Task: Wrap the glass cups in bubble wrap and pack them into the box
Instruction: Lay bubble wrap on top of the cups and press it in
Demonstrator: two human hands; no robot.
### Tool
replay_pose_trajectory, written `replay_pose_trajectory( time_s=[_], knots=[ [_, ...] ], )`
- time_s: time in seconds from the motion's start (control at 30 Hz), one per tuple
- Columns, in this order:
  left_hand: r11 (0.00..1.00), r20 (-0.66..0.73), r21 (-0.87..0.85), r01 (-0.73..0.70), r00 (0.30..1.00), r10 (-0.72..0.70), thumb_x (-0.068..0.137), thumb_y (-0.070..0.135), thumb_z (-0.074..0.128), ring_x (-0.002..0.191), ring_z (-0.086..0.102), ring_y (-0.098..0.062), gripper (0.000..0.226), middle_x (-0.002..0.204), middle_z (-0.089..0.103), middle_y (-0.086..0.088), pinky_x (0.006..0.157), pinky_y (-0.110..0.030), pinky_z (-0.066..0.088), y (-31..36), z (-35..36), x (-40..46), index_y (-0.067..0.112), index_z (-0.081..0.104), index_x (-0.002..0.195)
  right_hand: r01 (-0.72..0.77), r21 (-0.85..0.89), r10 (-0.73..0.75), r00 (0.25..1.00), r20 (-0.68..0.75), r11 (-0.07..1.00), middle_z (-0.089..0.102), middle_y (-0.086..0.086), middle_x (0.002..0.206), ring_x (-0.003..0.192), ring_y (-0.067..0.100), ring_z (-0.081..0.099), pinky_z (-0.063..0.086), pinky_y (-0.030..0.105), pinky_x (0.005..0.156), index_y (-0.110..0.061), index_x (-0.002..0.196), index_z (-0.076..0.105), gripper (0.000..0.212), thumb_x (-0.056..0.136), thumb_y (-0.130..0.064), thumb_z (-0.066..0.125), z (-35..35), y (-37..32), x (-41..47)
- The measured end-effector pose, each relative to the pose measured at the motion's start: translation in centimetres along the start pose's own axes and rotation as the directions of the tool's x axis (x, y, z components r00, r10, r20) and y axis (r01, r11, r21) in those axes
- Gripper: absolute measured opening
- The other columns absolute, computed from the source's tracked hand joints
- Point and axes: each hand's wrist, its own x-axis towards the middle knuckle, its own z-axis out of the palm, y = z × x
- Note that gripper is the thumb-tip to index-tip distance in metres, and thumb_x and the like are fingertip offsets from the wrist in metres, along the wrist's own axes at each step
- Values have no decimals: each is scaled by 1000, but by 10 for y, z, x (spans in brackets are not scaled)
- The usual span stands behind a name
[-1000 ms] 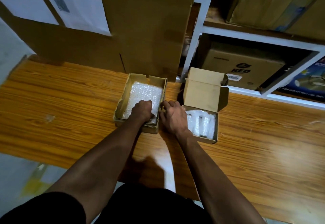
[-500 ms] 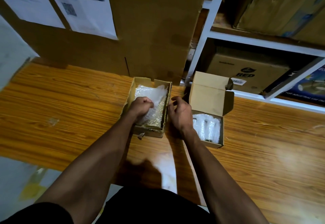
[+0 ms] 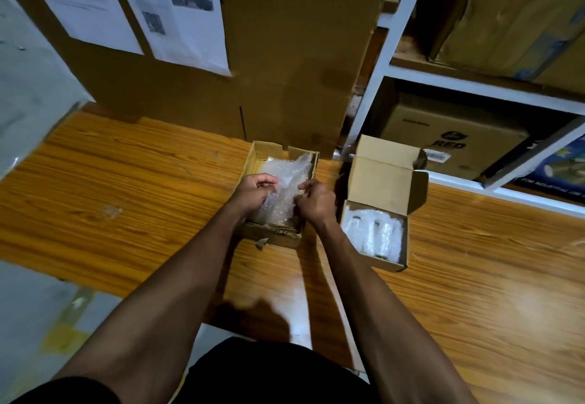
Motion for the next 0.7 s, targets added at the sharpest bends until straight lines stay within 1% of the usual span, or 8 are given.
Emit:
replay_pose_trajectory(
  time_s=[0.07, 0.17, 0.27, 0.33, 0.4, 0.53, 0.6, 0.7],
  knots=[
    [999, -61, -50, 10, 998, -13, 101, 8, 65, 93, 64, -7, 16, 102, 71, 7, 73, -21, 50, 2, -3, -3, 16, 74, 112, 19, -74, -22, 999, -31, 997, 70, 0, 91, 66, 2, 61, 39, 3, 48, -13, 118, 67, 23, 95, -9, 67, -1, 3, -3],
    [994, -107, -113, 7, 994, -19, 101, 9, 64, 93, 64, -10, 14, 101, 70, 8, 76, -24, 52, 3, -6, -5, 18, 73, 109, 72, -98, -82, 991, -108, 993, 67, 3, 97, 80, 12, 60, 38, 1, 58, -14, 122, 64, 24, 100, -23, 65, -2, 0, -6],
    [990, -129, -130, -45, 991, 28, 100, 7, 65, 84, 62, -8, 12, 96, 71, 4, 70, -18, 52, 6, -5, -10, 16, 73, 103, 131, -76, -143, 972, -188, 988, 73, 9, 102, 85, 15, 64, 46, 22, 72, -17, 126, 66, 37, 102, -45, 60, 1, -10, -8],
    [990, -94, -91, -104, 991, 95, 100, 3, 65, 81, 61, -9, 15, 92, 70, 2, 71, -15, 51, 7, -3, -13, 16, 73, 98, 98, 20, -94, 986, -135, 995, 72, 6, 96, 75, 6, 57, 41, 23, 68, -15, 132, 64, 48, 103, -52, 57, -1, -20, -10],
    [988, -16, -10, -155, 988, 155, 99, 3, 65, 84, 64, -10, 24, 90, 72, 5, 78, -24, 52, 6, -2, -13, 23, 75, 92, 13, 162, -7, 999, -37, 987, 69, 0, 99, 81, 7, 58, 41, 22, 63, -19, 130, 64, 49, 100, -58, 59, -1, -26, -9],
    [970, 93, 151, -188, 980, 175, 94, 26, 63, 97, 73, -17, 25, 96, 80, 12, 90, -35, 54, 6, -1, -18, 39, 82, 85, -146, 358, 145, 989, 30, 922, 76, 3, 110, 93, 20, 72, 61, 35, 81, -20, 118, 68, 27, 98, -37, 67, 8, -20, 2],
    [969, 21, 92, -230, 973, 229, 99, 17, 64, 103, 73, -21, 28, 100, 81, 6, 94, -37, 54, 9, -1, -21, 34, 82, 87, -194, 439, 195, 980, 43, 878, 75, 5, 102, 82, 19, 72, 63, 36, 67, -18, 120, 66, 23, 97, -21, 64, 9, -14, 2],
    [979, -184, 8, -205, 962, 203, 96, 22, 74, 108, 71, -15, 16, 114, 76, 8, 95, -33, 58, 13, -9, -21, 31, 77, 108, -179, 555, 163, 983, 79, 813, 61, -2, 74, 56, 11, 57, 47, 28, 49, -11, 131, 60, 31, 100, -12, 60, -4, -5, -2]
  ],
)
